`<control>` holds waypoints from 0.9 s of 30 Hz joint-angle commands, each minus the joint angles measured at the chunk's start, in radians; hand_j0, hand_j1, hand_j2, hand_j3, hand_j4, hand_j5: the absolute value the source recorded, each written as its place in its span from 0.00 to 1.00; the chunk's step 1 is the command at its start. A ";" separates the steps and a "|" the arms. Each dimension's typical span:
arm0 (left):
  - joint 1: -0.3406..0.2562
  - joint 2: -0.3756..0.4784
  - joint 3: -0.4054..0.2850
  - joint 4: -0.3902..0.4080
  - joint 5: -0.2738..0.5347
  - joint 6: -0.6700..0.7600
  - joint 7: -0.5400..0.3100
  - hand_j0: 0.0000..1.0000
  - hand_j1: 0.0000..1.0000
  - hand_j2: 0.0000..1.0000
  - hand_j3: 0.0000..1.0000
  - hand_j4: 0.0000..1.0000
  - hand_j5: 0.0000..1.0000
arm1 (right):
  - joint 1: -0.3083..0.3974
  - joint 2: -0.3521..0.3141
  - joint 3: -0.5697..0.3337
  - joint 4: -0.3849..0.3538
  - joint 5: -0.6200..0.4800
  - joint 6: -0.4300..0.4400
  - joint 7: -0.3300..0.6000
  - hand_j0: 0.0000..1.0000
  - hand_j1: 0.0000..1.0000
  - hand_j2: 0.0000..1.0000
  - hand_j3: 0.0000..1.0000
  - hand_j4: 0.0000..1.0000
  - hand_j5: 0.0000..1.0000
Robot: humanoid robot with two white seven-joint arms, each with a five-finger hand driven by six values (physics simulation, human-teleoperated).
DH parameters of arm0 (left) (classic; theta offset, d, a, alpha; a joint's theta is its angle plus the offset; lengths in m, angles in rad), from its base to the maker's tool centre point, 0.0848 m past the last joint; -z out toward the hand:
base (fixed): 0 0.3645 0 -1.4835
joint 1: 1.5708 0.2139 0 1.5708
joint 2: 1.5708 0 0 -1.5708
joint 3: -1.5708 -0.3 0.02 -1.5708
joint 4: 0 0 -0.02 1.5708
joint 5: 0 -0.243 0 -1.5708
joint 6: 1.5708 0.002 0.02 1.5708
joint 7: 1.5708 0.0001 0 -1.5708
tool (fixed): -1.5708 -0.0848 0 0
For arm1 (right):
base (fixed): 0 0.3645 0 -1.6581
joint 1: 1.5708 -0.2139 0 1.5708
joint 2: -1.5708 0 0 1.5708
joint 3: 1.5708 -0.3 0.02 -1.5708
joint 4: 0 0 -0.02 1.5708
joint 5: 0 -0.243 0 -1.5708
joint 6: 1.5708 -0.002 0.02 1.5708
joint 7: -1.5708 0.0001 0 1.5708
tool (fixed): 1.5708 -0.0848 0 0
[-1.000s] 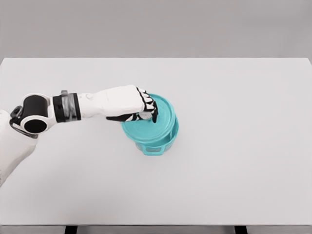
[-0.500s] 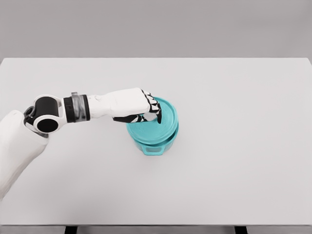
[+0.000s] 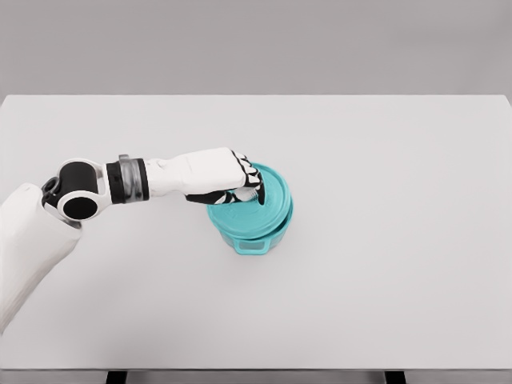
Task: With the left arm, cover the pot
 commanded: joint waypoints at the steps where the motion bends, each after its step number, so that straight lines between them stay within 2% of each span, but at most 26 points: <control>1: 0.000 -0.009 -0.005 0.004 0.007 0.003 0.001 0.55 0.55 0.55 0.55 0.55 0.55 | 0.000 0.000 0.000 0.001 0.000 0.000 0.000 1.00 1.00 1.00 1.00 1.00 1.00; 9: 0.000 -0.011 -0.016 0.009 0.000 0.003 0.001 0.55 0.55 0.55 0.55 0.55 0.55 | 0.000 0.000 0.000 0.000 0.000 0.000 0.000 1.00 1.00 1.00 1.00 1.00 1.00; 17: 0.000 -0.011 -0.015 0.026 -0.001 0.003 0.001 0.63 0.63 0.63 0.63 0.63 0.63 | 0.000 0.000 0.000 0.001 0.000 0.000 0.000 1.00 1.00 1.00 1.00 1.00 1.00; 27: -0.002 -0.011 -0.015 0.027 -0.001 0.003 0.001 0.64 0.64 0.64 0.64 0.64 0.64 | 0.000 0.000 0.000 0.000 0.000 0.000 0.000 1.00 1.00 1.00 1.00 1.00 1.00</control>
